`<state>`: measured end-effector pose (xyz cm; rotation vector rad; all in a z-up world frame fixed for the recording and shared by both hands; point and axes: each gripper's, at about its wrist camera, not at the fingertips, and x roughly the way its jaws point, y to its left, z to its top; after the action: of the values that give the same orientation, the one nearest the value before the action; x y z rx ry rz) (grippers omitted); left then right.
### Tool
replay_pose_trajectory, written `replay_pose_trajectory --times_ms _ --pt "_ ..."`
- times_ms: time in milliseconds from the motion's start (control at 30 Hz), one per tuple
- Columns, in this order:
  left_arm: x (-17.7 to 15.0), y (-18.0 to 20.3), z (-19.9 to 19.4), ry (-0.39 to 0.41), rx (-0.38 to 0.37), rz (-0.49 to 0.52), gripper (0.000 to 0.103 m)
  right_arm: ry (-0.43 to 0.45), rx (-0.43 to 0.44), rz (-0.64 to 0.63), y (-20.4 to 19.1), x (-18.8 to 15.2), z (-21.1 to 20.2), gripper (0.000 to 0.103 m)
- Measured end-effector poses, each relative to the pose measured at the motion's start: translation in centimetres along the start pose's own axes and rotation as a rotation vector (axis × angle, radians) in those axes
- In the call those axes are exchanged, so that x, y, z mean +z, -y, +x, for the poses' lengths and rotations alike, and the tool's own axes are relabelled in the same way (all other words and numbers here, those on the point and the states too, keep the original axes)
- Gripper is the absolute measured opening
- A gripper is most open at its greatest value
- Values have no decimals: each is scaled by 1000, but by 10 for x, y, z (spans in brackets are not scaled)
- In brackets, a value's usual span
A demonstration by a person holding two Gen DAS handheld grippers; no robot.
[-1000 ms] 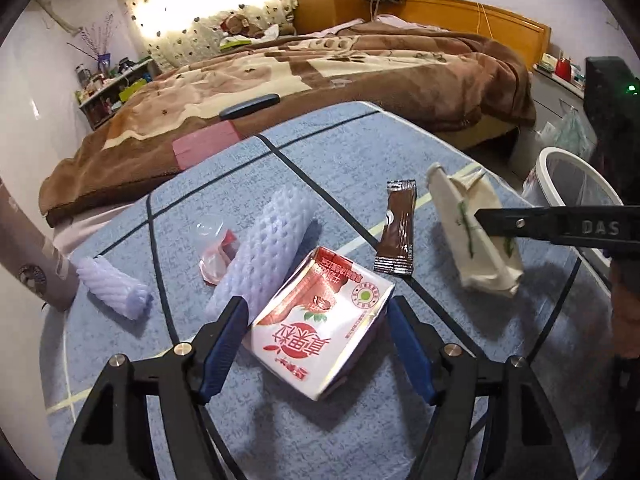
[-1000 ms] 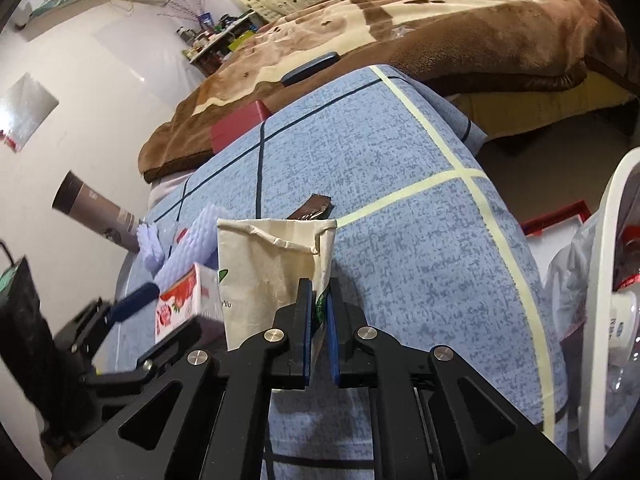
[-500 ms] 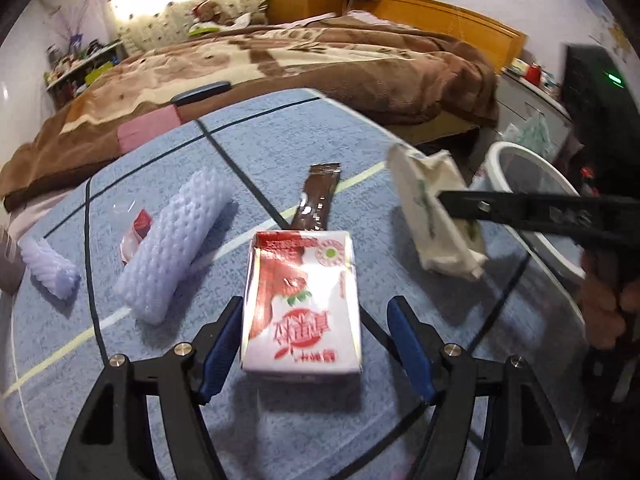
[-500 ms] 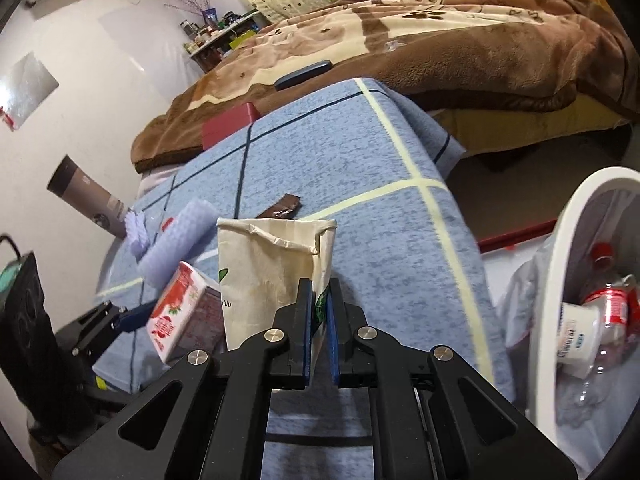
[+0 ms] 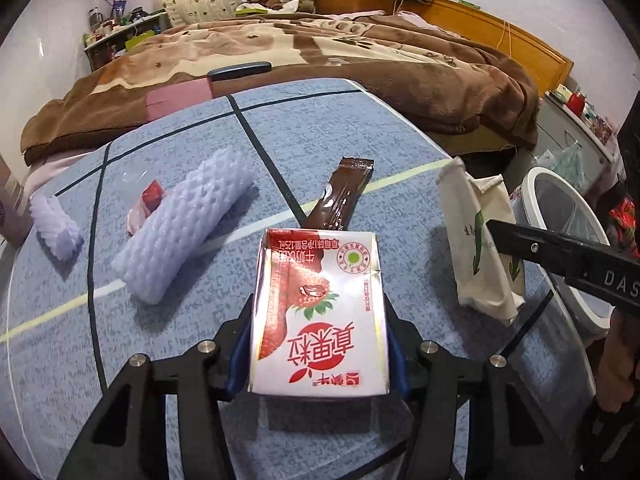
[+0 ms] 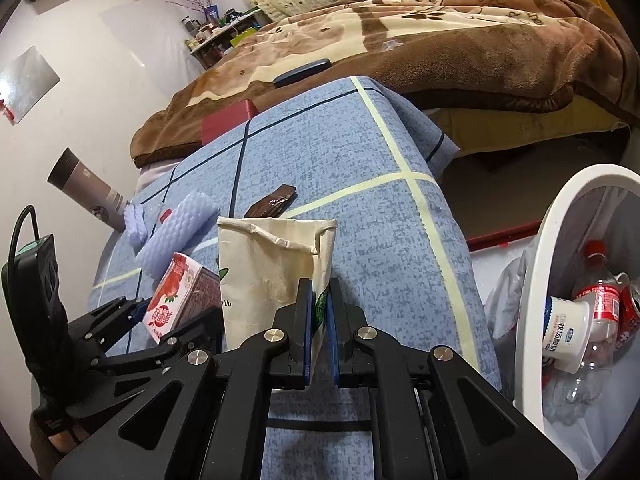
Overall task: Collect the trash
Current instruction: 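Carry bag and carton over the white bin and open both tools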
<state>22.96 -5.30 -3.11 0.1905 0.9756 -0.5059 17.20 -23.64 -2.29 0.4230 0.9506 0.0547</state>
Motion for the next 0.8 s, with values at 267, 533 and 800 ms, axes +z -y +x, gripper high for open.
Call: replay_pose_trajectory --times_ms 267,533,800 --pt "-2 12 -19 36 7 5 57 20 10 7 5 -4 -12 6" --pt "-4 35 -44 88 2 25 57 62 17 36 19 -10 -37 6" --pt "1 72 -62 134 0 71 57 119 0 73 39 -15 -67 6"
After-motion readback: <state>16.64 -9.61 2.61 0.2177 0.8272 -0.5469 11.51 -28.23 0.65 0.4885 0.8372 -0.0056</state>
